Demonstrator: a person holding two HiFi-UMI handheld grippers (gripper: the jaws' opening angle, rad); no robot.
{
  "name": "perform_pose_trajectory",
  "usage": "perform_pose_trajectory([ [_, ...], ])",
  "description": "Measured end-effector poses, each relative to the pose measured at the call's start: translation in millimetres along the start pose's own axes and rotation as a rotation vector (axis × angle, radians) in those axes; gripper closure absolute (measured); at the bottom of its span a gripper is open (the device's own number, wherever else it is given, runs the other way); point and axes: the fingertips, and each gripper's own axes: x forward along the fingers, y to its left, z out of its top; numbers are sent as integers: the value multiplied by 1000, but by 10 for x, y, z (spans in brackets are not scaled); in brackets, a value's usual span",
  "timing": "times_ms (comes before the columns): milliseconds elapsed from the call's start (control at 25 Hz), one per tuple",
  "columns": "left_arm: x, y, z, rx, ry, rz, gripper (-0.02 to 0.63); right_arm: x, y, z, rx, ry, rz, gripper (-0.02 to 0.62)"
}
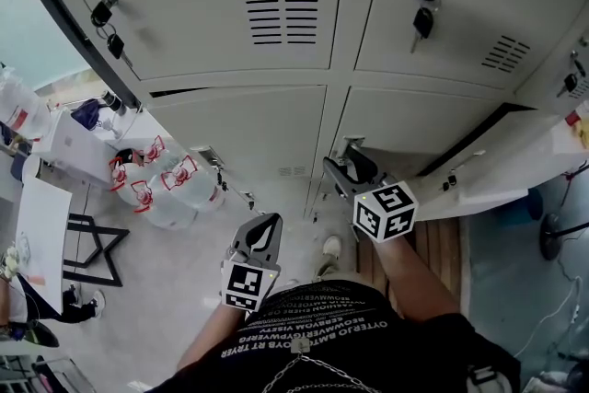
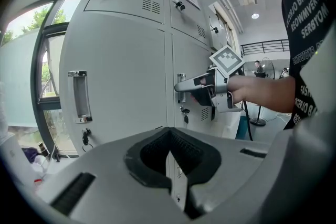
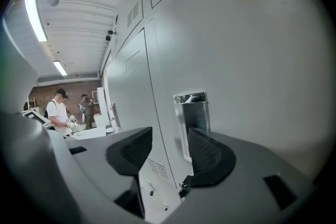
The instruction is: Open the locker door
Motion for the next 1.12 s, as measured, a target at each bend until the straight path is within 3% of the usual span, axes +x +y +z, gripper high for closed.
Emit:
perform_pose_trajectory([
  [520, -250, -56, 8, 33, -12, -14, 614, -236, 130, -71, -24, -9, -46, 443],
  [920, -491, -348, -177, 35, -17, -106, 614, -703, 246, -238, -70, -10, -152, 489],
  [1120, -614, -497, -304, 29, -3, -147, 614, -993, 321, -321, -88, -8, -144, 486],
])
